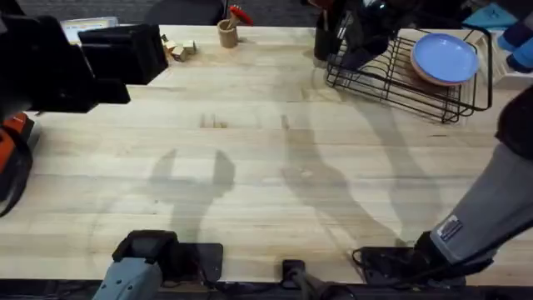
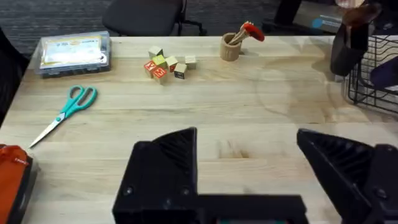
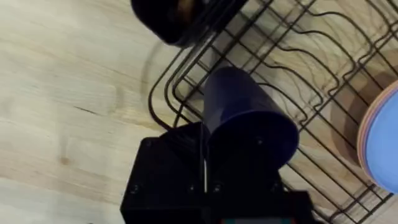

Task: Pick up the cup on the table and put them onto the rack.

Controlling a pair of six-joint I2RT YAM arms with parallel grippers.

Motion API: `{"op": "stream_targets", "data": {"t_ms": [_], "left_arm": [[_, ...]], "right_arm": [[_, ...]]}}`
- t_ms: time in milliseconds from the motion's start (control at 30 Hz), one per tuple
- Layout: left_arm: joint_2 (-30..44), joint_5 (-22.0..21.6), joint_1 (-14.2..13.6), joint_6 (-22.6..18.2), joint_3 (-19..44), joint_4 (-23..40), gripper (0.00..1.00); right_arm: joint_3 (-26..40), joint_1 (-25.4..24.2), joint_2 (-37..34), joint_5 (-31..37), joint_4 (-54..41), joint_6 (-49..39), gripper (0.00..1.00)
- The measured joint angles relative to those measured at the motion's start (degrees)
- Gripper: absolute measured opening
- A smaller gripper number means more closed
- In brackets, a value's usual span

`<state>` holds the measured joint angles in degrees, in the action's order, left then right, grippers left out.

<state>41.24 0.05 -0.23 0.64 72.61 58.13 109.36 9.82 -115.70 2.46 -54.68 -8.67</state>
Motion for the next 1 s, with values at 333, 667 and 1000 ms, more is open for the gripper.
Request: {"op": "stream_targets", "data": {"t_ms": [333, 667, 1000], "left_arm": [[0.02, 0.00, 0.00, 0.00, 0.01, -0.02, 0.993], [0.02, 0.00, 0.00, 0.00, 0.00, 0.00, 0.993], [0.01, 0.00, 0.00, 0.00, 0.00, 0.00, 0.994]], "right_arm": [[0.00, 2.53, -1.05, 1.40, 1.52, -0.21, 0.031], [0.00, 2.67, -1.05, 1.40, 2.39, -0.23, 0.031], [0.09, 3.09, -4.17, 1.81, 2.36, -0.39, 0.031]]}}
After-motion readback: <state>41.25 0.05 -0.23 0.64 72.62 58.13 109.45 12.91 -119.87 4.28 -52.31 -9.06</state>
